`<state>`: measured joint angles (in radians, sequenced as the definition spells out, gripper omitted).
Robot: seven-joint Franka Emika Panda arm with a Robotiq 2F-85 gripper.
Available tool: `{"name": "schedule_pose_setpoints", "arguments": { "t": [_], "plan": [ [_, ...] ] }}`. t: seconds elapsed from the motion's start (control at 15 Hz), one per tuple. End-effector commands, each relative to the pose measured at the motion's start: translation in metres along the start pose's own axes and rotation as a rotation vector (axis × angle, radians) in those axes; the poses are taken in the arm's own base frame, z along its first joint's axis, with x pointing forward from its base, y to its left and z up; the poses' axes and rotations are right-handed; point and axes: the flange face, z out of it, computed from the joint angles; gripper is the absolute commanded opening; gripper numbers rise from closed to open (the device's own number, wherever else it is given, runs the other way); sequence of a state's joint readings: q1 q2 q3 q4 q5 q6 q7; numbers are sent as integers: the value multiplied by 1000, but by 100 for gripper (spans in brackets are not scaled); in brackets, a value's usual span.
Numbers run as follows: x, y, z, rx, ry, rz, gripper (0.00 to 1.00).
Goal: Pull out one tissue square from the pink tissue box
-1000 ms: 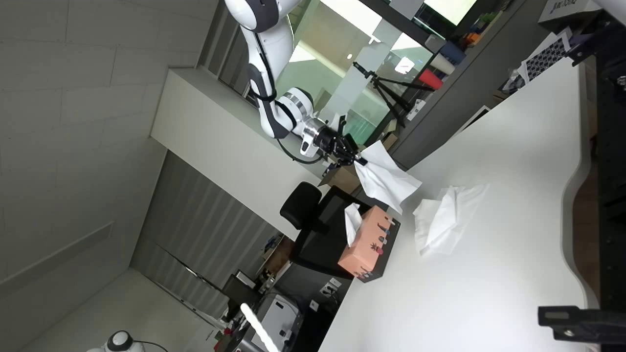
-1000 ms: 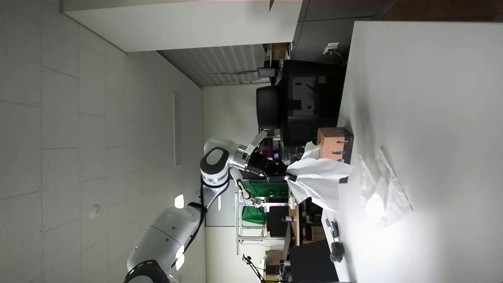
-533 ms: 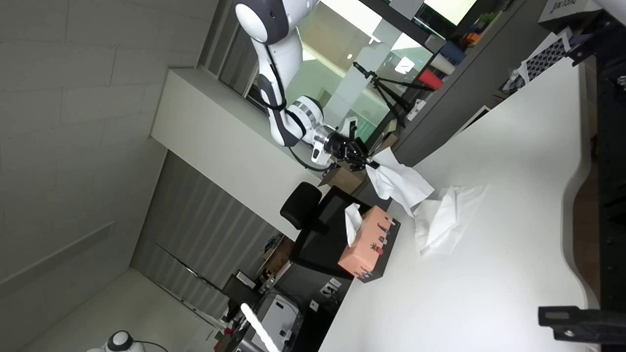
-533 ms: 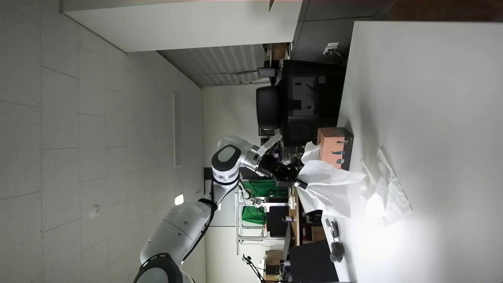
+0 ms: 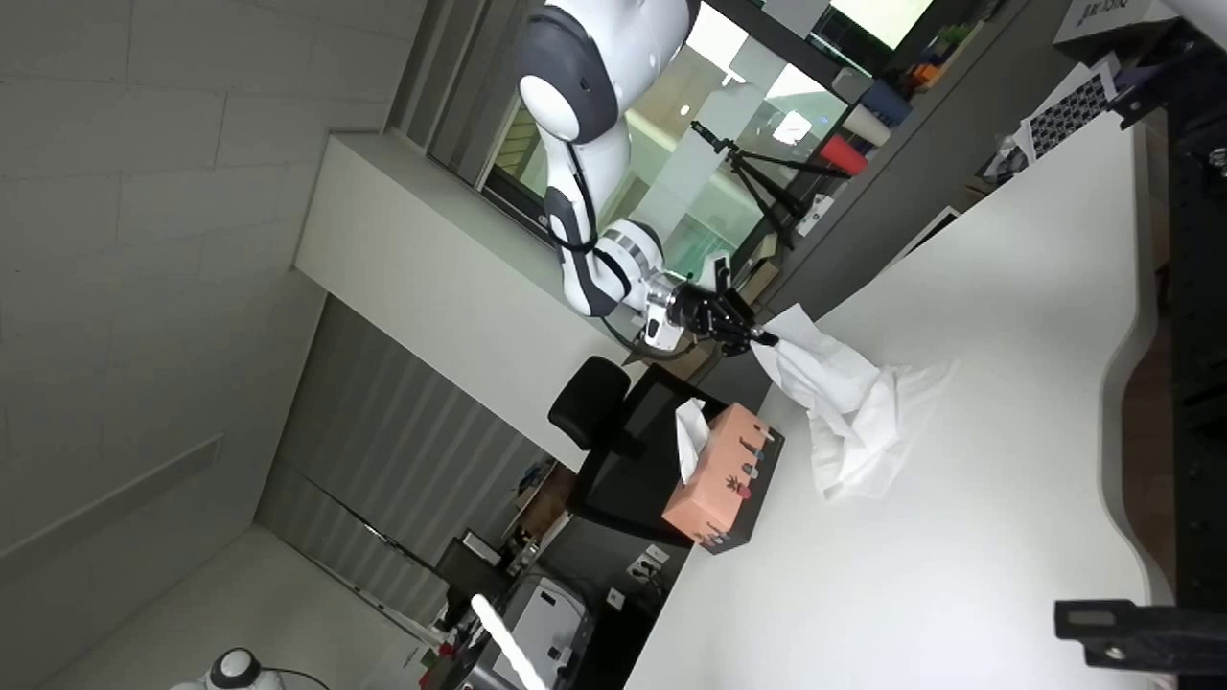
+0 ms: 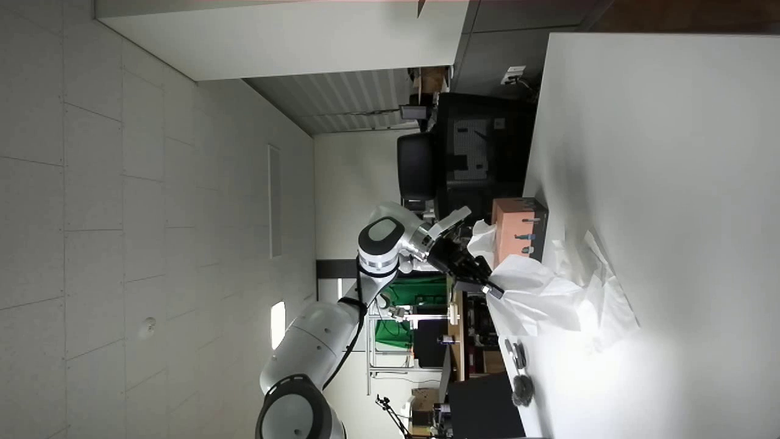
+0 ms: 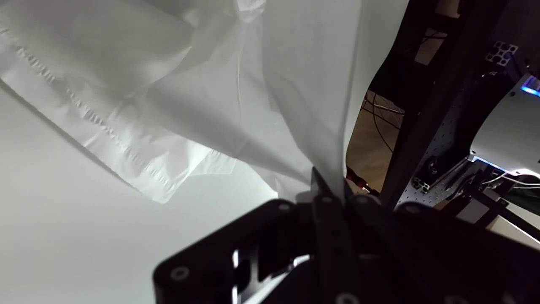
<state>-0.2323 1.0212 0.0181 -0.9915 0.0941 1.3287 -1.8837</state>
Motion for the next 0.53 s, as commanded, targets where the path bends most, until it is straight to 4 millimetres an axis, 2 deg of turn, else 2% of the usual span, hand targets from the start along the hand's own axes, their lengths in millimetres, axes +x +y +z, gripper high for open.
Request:
{"name": "schedule_pose_setpoints", "arguments": {
  "t": [0.0, 0.2, 0.4, 0.47],
  "plan": [
    [-12, 15, 3, 21, -3, 39, 0],
    [-25, 26, 17, 26, 7, 38, 0],
    [-38, 43, 23, -49, 4, 14, 0],
    [-40, 48, 23, -80, 8, 8, 26]
  ]
}}
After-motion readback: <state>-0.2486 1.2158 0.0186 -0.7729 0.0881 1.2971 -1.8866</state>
